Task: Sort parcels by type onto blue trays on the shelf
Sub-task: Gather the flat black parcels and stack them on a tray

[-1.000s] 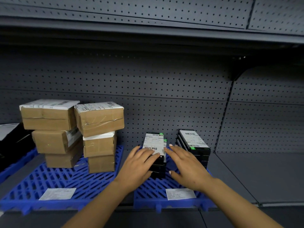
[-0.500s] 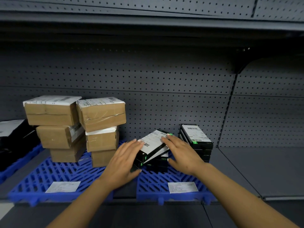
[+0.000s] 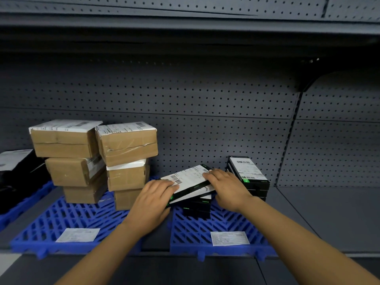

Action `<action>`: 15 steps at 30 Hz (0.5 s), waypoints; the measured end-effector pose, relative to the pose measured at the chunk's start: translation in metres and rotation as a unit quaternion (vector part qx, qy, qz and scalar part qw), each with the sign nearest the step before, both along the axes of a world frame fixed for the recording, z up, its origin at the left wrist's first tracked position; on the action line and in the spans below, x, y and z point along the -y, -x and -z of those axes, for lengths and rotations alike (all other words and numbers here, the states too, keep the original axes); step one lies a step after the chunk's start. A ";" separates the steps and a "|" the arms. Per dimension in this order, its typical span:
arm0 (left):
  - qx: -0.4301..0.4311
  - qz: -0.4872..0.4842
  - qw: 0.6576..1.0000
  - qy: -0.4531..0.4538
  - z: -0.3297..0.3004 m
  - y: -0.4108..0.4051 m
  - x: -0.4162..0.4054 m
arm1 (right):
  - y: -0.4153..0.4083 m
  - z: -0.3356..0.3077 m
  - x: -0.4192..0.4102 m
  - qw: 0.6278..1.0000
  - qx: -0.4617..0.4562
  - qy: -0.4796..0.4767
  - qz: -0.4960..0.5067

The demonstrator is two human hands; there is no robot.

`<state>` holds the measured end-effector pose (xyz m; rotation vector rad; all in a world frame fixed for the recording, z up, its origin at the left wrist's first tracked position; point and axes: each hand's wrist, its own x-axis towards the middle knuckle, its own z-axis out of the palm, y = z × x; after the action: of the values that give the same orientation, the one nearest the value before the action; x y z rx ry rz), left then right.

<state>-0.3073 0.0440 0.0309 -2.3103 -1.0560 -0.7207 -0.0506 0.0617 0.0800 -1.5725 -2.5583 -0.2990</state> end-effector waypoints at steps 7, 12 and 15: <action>0.022 -0.047 0.996 0.071 -0.010 -0.005 -0.003 | -0.013 0.005 0.022 0.998 -0.054 -0.025 -0.030; 0.035 -0.070 0.991 0.106 -0.016 -0.014 -0.013 | -0.019 0.008 0.040 0.997 -0.034 -0.043 -0.052; 0.044 -0.094 0.979 0.176 -0.026 -0.021 -0.018 | -0.018 0.005 0.046 0.996 -0.027 -0.047 -0.071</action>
<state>-0.2863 0.0622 0.0570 -2.4374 -1.5266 -0.6048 -0.0331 0.0161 0.0752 -1.3409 -2.5587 -0.3515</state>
